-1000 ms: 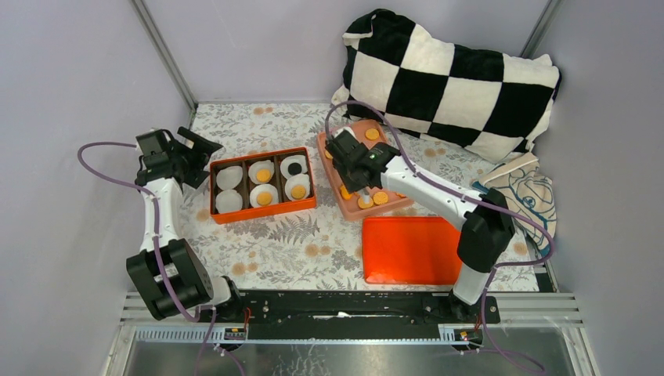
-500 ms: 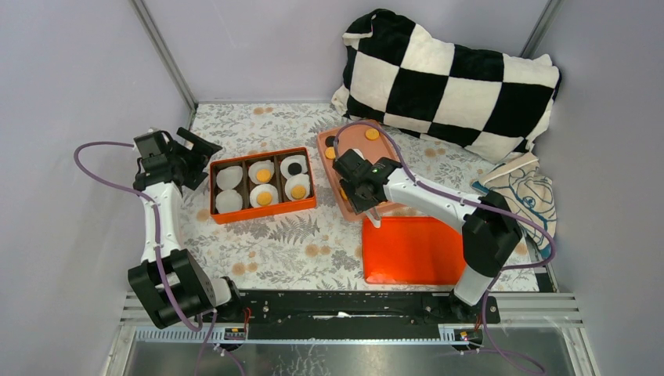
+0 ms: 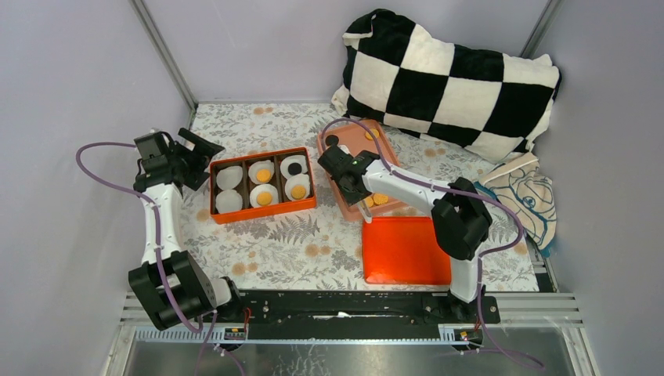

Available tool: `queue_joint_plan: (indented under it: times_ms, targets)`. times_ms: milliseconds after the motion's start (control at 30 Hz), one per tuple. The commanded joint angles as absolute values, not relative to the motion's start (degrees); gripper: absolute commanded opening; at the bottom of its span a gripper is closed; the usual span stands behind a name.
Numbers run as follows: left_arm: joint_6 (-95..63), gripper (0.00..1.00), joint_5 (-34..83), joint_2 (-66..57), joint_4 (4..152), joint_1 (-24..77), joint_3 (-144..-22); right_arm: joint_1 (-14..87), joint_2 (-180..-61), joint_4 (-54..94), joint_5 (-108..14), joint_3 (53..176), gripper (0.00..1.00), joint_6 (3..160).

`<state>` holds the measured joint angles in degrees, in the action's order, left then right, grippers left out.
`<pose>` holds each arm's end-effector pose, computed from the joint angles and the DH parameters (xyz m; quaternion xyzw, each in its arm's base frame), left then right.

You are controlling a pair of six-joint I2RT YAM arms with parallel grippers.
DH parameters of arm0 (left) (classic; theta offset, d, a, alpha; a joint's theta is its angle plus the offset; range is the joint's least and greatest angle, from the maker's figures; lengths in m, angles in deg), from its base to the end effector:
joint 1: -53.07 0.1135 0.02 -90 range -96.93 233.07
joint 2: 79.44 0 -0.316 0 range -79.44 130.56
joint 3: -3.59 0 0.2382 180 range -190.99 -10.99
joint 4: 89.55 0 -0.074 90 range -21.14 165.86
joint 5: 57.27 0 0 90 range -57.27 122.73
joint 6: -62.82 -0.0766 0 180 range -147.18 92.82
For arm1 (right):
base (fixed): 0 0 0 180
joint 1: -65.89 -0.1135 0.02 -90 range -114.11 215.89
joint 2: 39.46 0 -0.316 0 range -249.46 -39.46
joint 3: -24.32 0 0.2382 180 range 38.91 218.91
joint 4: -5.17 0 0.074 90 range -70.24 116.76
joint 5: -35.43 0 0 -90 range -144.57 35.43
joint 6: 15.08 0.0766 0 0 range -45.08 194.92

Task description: Pack the cookies

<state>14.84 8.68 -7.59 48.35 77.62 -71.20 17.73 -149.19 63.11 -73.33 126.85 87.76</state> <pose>0.2595 0.0842 0.3351 -0.4100 0.7875 -0.2497 0.3864 0.3016 0.2999 0.2481 -0.2589 0.9287 -0.0294 0.2638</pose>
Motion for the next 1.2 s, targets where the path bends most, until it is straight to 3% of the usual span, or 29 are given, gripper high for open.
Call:
queue_joint_plan:
  times_ms: [0, 167, 367, 567, 800, 1000, 1167]
  targets:
    - [14.89, 0.99, 7.71, -8.74, 49.67, 78.03, -70.33, 17.6, -150.62, 66.29, -76.55, 130.76, 0.23, 87.22]
    - [14.75, 0.99, 9.29, -8.16, 49.14, 78.7, -68.87, 17.57, -148.66, 68.5, -80.1, 133.81, 0.08, 87.99]
    - [15.8, 0.99, 9.41, -8.4, 50.08, 79.35, -66.76, 17.56, -143.38, 68.67, -81.38, 137.24, 0.04, 88.03]
    - [16.55, 0.99, 12.42, -9.23, 49.6, 80.16, -69.17, 17.36, -141.86, 66.68, -72.43, 141.56, 0.03, 86.58]
    - [25.39, 0.99, 2.41, -3.43, 55.32, 85.32, -72.34, 13.0, -154.77, 67.44, -64.39, 156.94, 0.03, 83.11]
    - [24.73, 0.99, 4.42, -3.62, 54.4, 86.28, -74.09, 7.79, -168.22, 71.36, -59.77, 175.84, 0.03, 78.77]
    - [23.04, 0.99, 5.77, -5.33, 53.28, 86.3, -74.62, 6.46, -170.11, 65.94, -54.72, 175.09, 0.05, 78.33]
